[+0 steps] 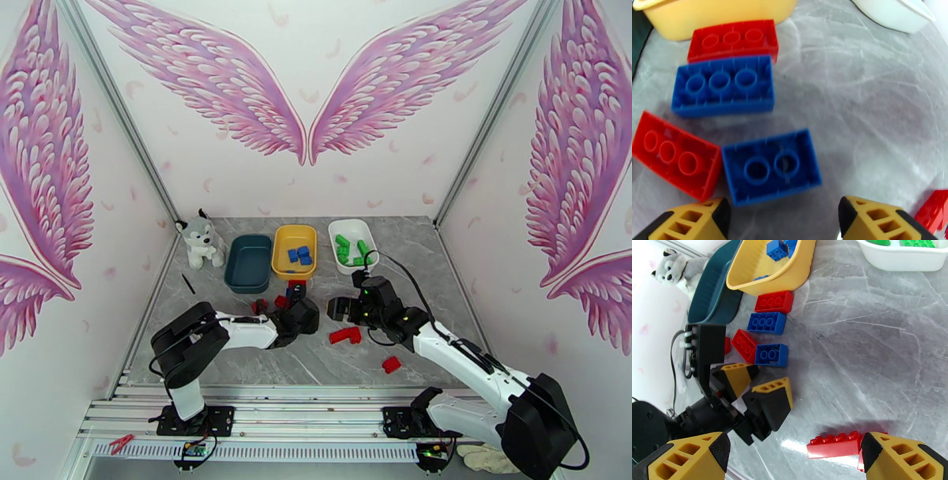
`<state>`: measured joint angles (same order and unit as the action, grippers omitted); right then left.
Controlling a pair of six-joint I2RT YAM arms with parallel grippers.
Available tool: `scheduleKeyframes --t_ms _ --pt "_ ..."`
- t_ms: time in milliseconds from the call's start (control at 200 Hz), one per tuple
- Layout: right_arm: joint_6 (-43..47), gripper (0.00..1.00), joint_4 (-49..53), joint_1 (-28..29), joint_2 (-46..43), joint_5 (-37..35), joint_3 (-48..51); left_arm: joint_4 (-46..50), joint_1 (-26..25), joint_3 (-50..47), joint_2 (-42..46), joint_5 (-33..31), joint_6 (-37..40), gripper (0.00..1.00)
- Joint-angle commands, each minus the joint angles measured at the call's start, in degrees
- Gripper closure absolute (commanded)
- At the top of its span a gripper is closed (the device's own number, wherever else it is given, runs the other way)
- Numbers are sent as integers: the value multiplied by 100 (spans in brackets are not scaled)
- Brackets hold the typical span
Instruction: Sort the legos into containers by color
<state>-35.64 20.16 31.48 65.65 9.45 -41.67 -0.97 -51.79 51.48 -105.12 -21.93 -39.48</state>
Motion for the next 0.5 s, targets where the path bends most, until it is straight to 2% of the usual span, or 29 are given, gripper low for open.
scheduleKeyframes --t_ms 0,180,495 --pt "-83 6 66 -55 35 -71 20 59 170 270 -261 84 143 25" --pt "-92 6 30 -72 139 -28 15 134 327 532 -548 43 226 31" --pt "-101 6 -4 -119 194 39 27 539 192 664 -537 -317 414 44"
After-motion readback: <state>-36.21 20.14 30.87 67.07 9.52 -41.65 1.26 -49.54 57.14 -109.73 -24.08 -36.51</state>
